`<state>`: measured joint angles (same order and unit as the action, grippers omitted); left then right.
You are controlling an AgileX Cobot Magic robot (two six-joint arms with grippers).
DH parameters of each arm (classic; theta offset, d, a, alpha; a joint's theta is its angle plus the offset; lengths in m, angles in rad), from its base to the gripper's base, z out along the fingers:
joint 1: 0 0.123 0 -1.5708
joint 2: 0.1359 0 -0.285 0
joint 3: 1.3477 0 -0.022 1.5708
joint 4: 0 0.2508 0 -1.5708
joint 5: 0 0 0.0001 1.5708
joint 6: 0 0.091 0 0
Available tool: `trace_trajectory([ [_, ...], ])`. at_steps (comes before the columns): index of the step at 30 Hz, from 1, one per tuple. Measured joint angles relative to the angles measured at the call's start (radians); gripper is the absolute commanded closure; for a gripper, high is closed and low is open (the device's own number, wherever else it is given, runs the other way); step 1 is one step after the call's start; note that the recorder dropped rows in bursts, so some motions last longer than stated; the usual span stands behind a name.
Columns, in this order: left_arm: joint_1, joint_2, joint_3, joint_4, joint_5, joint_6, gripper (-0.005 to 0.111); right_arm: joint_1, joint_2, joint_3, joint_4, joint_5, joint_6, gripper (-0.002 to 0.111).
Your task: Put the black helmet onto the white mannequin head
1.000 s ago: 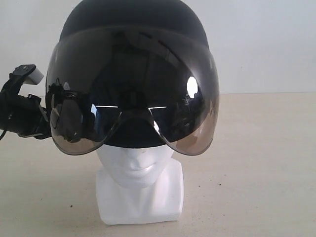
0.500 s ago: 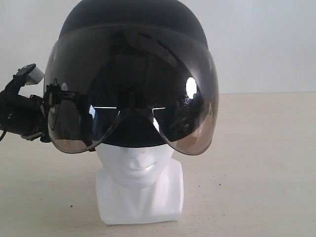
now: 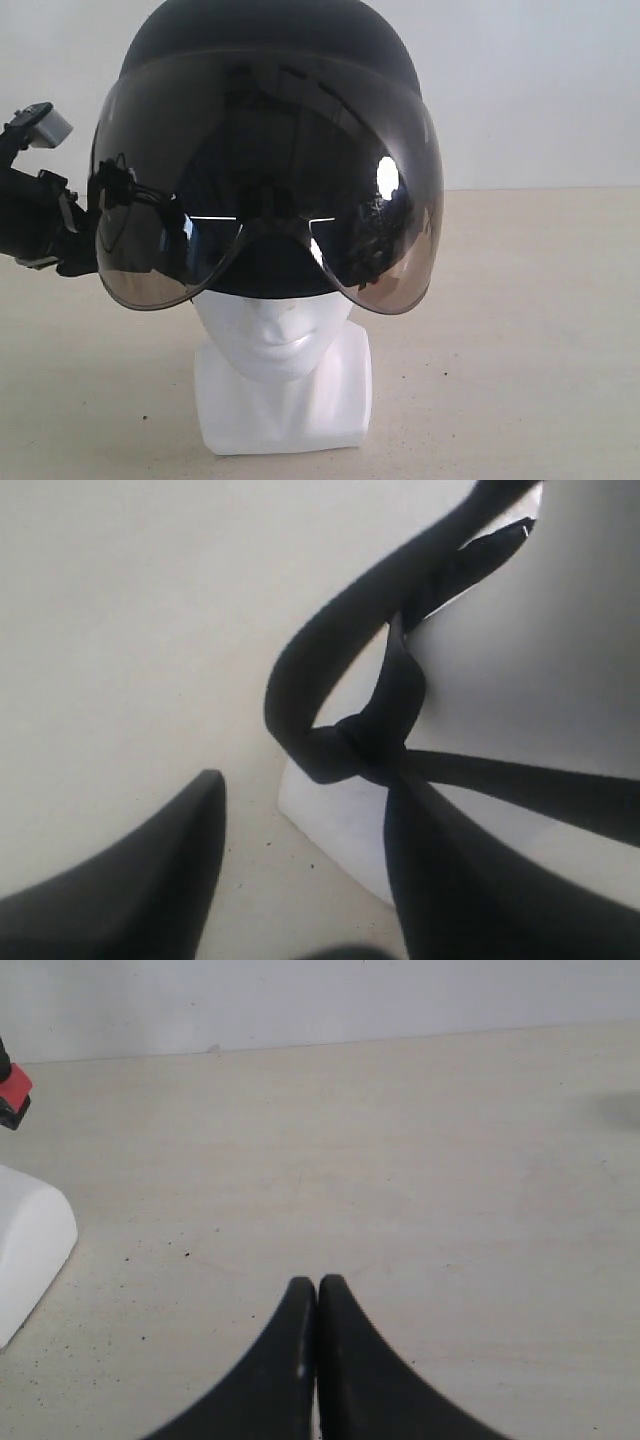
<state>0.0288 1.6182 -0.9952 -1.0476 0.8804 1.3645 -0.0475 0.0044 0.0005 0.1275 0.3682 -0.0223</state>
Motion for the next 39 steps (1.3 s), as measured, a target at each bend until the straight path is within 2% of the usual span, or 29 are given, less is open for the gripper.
trace_trajectory([
  [5, 0.0, -0.046, 0.0, 0.067, 0.0, -0.061, 0.059, 0.0, 0.0, 0.0, 0.0, 0.0, 0.0, 0.108],
  [11, 0.0, -0.208, 0.0, 0.247, -0.023, -0.248, 0.06, 0.0, 0.0, 0.0, 0.0, 0.0, 0.0, 0.108],
  [13, 0.0, -0.312, 0.0, 0.305, -0.052, -0.33, 0.066, 0.0, 0.0, 0.0, 0.0, 0.0, 0.0, 0.108],
  [18, 0.0, -0.452, 0.0, 0.335, -0.142, -0.38, 0.102, 0.0, 0.0, 0.0, 0.0, 0.0, 0.0, 0.108],
  [20, 0.0, -0.496, 0.0, 0.326, -0.189, -0.382, 0.102, 0.0, 0.0, 0.0, 0.0, 0.0, 0.0, 0.108],
  [25, 0.0, -0.536, -0.056, 0.218, -0.214, -0.302, 0.102, 0.0, 0.0, 0.0, -0.102, -0.054, -0.069, 0.108],
  [30, 0.0, -0.54, -0.128, 0.015, -0.223, -0.128, 0.102, 0.0, 0.0, 0.0, -0.217, -0.187, -0.101, 0.108],
  [35, 0.0, -0.536, -0.151, -0.368, -0.202, 0.167, 0.102, 0.0, 0.0, 0.0, -0.201, -0.379, -0.055, 0.108],
  [39, 0.0, -0.488, -0.155, -0.618, -0.086, 0.369, 0.102, 0.0, 0.0, 0.0, -0.146, -0.573, 0.078, 0.108],
])
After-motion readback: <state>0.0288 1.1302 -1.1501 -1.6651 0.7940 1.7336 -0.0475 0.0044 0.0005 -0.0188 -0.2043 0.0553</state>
